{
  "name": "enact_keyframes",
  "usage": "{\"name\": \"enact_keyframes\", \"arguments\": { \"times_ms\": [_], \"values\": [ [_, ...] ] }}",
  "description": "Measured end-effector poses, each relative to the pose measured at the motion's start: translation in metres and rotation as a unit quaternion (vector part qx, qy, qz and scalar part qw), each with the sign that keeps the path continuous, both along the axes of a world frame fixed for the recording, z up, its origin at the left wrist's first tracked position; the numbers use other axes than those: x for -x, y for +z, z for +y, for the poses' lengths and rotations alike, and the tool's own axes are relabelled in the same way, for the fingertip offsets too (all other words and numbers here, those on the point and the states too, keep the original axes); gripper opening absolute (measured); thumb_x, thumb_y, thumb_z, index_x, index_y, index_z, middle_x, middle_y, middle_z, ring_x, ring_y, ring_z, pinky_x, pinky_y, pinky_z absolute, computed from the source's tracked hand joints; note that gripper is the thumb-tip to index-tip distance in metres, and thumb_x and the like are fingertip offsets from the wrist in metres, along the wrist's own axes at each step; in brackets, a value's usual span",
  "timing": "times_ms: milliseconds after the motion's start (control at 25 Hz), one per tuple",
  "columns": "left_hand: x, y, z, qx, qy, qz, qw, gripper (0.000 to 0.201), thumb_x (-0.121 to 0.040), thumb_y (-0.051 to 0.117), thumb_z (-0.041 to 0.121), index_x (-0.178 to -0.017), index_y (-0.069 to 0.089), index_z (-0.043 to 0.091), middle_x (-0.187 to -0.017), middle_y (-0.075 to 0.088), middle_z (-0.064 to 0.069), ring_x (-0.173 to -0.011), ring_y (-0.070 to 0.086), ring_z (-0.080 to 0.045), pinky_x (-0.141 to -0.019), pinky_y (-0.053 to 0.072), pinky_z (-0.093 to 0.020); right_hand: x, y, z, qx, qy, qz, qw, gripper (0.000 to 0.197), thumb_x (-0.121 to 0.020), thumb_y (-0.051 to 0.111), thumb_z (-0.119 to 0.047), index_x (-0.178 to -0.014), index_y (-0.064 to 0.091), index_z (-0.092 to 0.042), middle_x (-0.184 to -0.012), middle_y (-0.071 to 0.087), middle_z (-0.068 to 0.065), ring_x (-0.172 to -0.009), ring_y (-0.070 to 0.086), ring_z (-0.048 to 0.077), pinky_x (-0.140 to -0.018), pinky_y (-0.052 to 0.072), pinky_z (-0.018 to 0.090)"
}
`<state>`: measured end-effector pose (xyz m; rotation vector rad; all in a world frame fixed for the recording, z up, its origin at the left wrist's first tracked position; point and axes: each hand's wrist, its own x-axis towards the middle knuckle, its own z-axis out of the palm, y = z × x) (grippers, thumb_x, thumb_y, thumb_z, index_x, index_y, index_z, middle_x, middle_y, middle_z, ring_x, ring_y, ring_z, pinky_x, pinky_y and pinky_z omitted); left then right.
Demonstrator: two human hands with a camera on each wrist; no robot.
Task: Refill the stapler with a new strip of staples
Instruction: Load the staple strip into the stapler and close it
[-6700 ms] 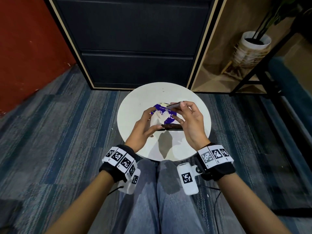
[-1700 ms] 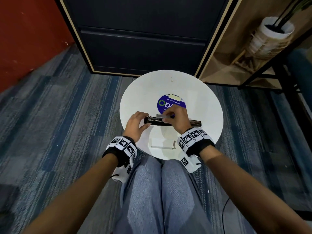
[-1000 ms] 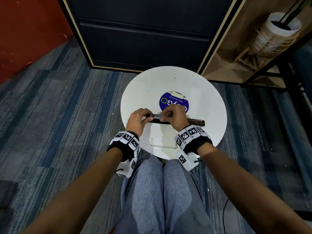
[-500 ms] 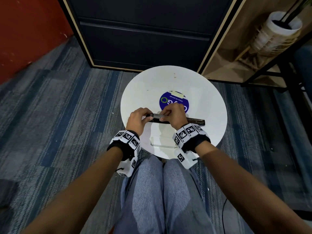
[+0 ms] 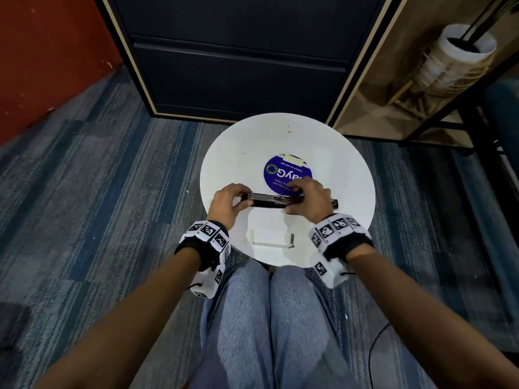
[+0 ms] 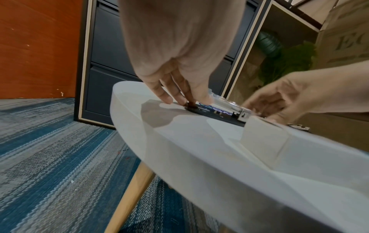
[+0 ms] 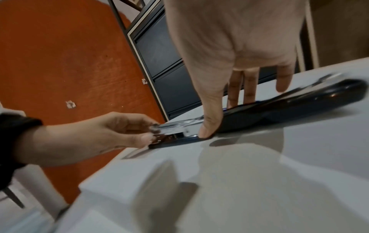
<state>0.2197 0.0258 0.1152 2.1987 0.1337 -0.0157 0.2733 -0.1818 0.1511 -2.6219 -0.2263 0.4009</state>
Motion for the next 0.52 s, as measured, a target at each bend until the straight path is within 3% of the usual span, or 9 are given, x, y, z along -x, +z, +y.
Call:
{"name": "enact_keyframes", "arguments": {
  "times_ms": [160, 240, 280, 320, 400, 520],
  "values": [
    [0.003, -0.001, 0.002, -0.026, -0.021, -0.017, 0.999, 0.035, -0.075, 0.074, 0.004, -0.108, 0.064, 0.007, -0.107, 0.069, -0.011, -0.099, 0.061, -0.023, -0.081, 0.041, -0.024, -0.003, 0.000, -0.061, 0.085, -0.024, -0.006, 0.996, 0.042, -0.066, 0.080, -0.017, -0.107, 0.066, -0.018, -0.109, 0.061, 0.005, -0.107, 0.056, 0.026, -0.089, 0.034, 0.041],
    [0.004, -0.001, 0.000, -0.014, 0.000, -0.023, 1.000, 0.035, -0.075, 0.073, 0.002, -0.108, 0.063, 0.007, -0.107, 0.071, -0.010, -0.095, 0.059, -0.017, -0.081, 0.040, -0.017, -0.001, -0.002, -0.079, 0.009, -0.037, -0.022, 0.999, 0.034, -0.067, 0.079, -0.010, -0.098, 0.070, -0.016, -0.100, 0.067, 0.006, -0.098, 0.061, 0.028, -0.089, 0.041, 0.041],
    [0.004, -0.002, -0.001, 0.004, 0.011, -0.026, 1.000, 0.037, -0.074, 0.073, 0.001, -0.108, 0.060, 0.006, -0.107, 0.071, -0.009, -0.094, 0.059, -0.014, -0.080, 0.039, -0.007, 0.000, -0.002, -0.085, -0.040, -0.039, -0.031, 0.998, 0.034, -0.065, 0.080, -0.007, -0.097, 0.072, -0.014, -0.097, 0.069, 0.008, -0.094, 0.062, 0.029, -0.088, 0.046, 0.038],
    [0.005, -0.002, -0.002, 0.025, 0.020, -0.029, 0.999, 0.039, -0.073, 0.074, 0.000, -0.108, 0.057, 0.004, -0.107, 0.071, -0.009, -0.093, 0.060, -0.014, -0.077, 0.037, 0.002, 0.000, 0.002, -0.088, -0.087, -0.039, -0.044, 0.994, 0.034, -0.063, 0.081, -0.004, -0.096, 0.072, -0.010, -0.094, 0.070, 0.011, -0.090, 0.063, 0.029, -0.085, 0.048, 0.027],
    [0.006, -0.004, -0.001, 0.060, 0.037, -0.032, 0.997, 0.043, -0.071, 0.075, -0.003, -0.107, 0.051, 0.005, -0.104, 0.071, -0.006, -0.092, 0.061, -0.015, -0.073, 0.035, 0.009, -0.001, 0.016, -0.086, -0.148, -0.026, -0.082, 0.985, 0.034, -0.062, 0.083, -0.003, -0.095, 0.074, -0.006, -0.089, 0.071, 0.012, -0.083, 0.064, 0.024, -0.071, 0.044, 0.005],
    [0.007, -0.004, -0.001, 0.084, 0.044, -0.024, 0.995, 0.046, -0.071, 0.076, -0.001, -0.099, 0.044, 0.017, -0.099, 0.068, 0.001, -0.092, 0.061, -0.016, -0.075, 0.038, 0.002, -0.003, 0.041, -0.069, -0.192, 0.008, -0.116, 0.974, 0.038, -0.062, 0.084, -0.006, -0.098, 0.073, -0.007, -0.087, 0.070, 0.003, -0.081, 0.064, 0.012, -0.074, 0.041, -0.002]
  ]
}}
